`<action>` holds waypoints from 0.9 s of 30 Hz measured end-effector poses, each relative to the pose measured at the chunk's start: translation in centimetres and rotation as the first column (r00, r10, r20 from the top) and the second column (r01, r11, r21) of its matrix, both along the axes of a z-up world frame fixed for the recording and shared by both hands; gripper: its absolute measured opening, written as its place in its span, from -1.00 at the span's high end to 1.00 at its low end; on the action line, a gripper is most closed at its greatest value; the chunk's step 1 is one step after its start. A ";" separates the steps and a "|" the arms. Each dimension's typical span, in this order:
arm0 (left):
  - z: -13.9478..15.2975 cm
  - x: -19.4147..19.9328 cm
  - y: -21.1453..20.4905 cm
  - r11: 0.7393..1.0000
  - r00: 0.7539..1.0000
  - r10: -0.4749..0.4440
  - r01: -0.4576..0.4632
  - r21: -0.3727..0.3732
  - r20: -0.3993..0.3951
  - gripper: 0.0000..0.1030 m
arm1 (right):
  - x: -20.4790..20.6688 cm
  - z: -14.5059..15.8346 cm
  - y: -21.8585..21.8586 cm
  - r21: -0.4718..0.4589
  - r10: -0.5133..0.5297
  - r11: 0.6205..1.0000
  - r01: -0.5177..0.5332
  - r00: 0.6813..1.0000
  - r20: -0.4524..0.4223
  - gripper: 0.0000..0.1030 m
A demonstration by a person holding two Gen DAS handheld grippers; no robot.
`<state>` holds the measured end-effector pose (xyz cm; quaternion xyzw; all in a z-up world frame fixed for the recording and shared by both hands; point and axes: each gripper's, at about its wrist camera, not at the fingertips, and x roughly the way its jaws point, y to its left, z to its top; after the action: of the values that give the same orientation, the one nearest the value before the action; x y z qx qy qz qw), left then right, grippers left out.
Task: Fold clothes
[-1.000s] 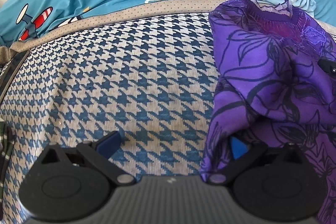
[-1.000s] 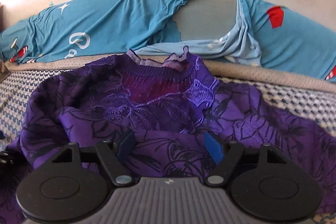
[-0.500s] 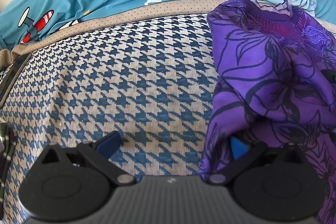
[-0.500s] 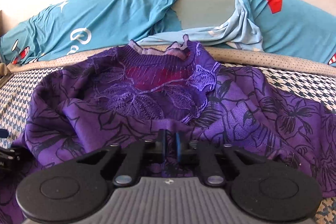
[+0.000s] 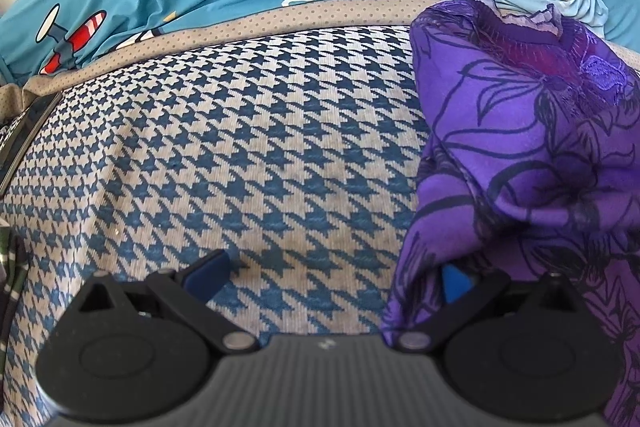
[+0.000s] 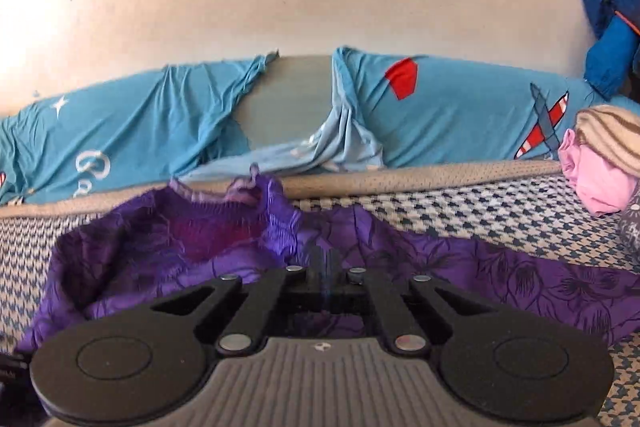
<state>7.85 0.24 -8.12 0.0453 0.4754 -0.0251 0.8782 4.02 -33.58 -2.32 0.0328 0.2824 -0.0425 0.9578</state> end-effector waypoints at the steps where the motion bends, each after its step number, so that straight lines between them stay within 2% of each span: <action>1: 0.0 0.0 0.2 1.000 1.000 0.006 -0.006 -0.004 -0.001 -1.00 | 0.0 -0.3 -0.5 0.042 0.006 0.999 -0.005 1.000 -0.013 0.96; 2: 0.0 0.1 0.2 1.000 1.000 0.009 -0.009 -0.006 -0.001 -1.00 | 0.0 -0.5 -1.0 0.101 0.032 0.994 -0.031 0.999 -0.011 0.93; 4: 0.0 0.0 0.1 1.000 1.000 0.015 -0.015 0.005 0.007 -1.00 | 0.3 -0.8 -1.0 0.156 0.110 0.982 -0.106 0.994 -0.015 0.93; 7: 0.0 -0.2 0.0 1.000 1.000 0.019 -0.019 0.021 0.017 -1.00 | 0.7 -1.0 0.5 0.127 0.154 0.980 -0.153 0.988 0.003 0.91; 11: 0.0 -0.1 0.0 0.999 1.000 0.025 -0.025 0.019 0.018 -1.00 | 0.6 0.3 2.2 0.038 0.163 0.985 -0.168 0.980 0.115 0.58; 14: -0.1 -0.1 0.3 1.000 1.000 0.024 -0.024 0.010 0.015 -1.00 | 0.4 1.2 3.4 0.040 0.248 0.965 -0.258 0.953 0.173 0.52; 17: -0.1 0.0 0.3 1.000 1.000 0.025 -0.025 0.006 0.009 -1.00 | 0.7 0.5 5.6 0.070 0.408 0.906 -0.417 0.905 0.118 0.51; 20: -0.1 0.1 0.5 1.000 1.000 0.023 -0.024 -0.007 -0.002 -1.00 | 0.4 -0.6 8.3 0.061 0.565 0.823 -0.565 0.825 0.030 0.51; 25: -0.1 0.4 0.6 1.000 1.000 0.026 -0.026 -0.013 -0.011 -1.00 | -0.9 -2.4 11.0 0.015 0.680 0.732 -0.681 0.731 -0.058 0.47; 27: 0.0 0.5 0.7 1.000 1.000 0.026 -0.026 -0.015 -0.014 -1.00 | -1.4 -3.1 12.0 0.001 0.720 0.690 -0.723 0.687 -0.095 0.39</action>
<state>8.34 0.91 -8.17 0.0321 0.4820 -0.0176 0.8754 2.64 -21.53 -5.44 -0.1003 0.3134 0.3308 0.8845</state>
